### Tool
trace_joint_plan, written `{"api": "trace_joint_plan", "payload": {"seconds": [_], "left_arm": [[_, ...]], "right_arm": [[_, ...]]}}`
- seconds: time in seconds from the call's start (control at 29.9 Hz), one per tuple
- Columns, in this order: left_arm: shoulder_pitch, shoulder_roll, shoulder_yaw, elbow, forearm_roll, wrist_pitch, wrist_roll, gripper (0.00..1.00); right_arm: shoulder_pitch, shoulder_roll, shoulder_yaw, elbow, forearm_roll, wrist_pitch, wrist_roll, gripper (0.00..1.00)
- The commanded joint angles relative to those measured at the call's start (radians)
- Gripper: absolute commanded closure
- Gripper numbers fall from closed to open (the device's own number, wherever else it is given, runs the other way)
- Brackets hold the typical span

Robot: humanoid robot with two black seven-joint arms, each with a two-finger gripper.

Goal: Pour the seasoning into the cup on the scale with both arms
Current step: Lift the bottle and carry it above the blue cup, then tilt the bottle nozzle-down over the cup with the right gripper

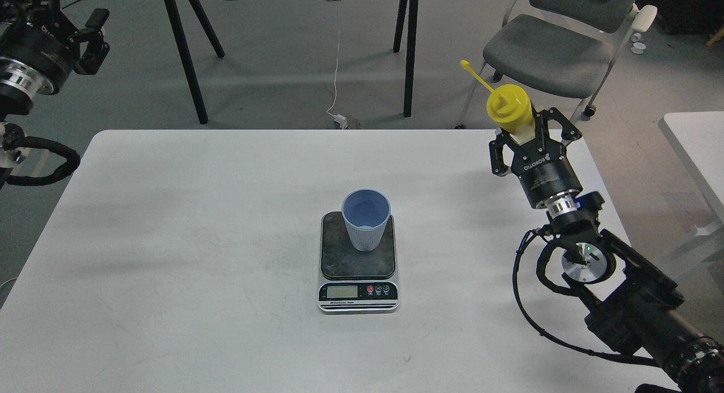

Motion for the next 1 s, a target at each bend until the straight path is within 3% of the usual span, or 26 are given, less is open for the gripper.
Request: {"api": "trace_joint_plan", "payload": {"seconds": [0.0, 0.17, 0.37, 0.57, 0.97], "left_arm": [[-0.001, -0.013, -0.002, 0.0, 0.0, -0.001, 0.0, 0.15], [-0.003, -0.016, -0.002, 0.0, 0.0, -0.001, 0.0, 0.15], [-0.003, -0.026, -0.002, 0.0, -0.002, -0.001, 0.0, 0.15], [-0.003, -0.04, -0.002, 0.0, 0.0, -0.001, 0.0, 0.15], [-0.003, -0.054, -0.002, 0.0, 0.0, -0.002, 0.0, 0.15]], "right_arm": [[0.108, -0.027, -0.049, 0.064, -0.413, 0.0, 0.0, 0.77], [0.336, -0.059, -0.452, 0.073, -0.771, -0.302, 0.014, 0.77], [0.522, -0.056, -0.735, 0.072, -0.927, -0.516, 0.024, 0.77], [0.554, -0.051, -0.749, 0.075, -1.162, -0.558, 0.024, 0.77], [0.561, -0.045, -0.753, 0.076, -1.245, -0.573, 0.024, 0.77]]}}
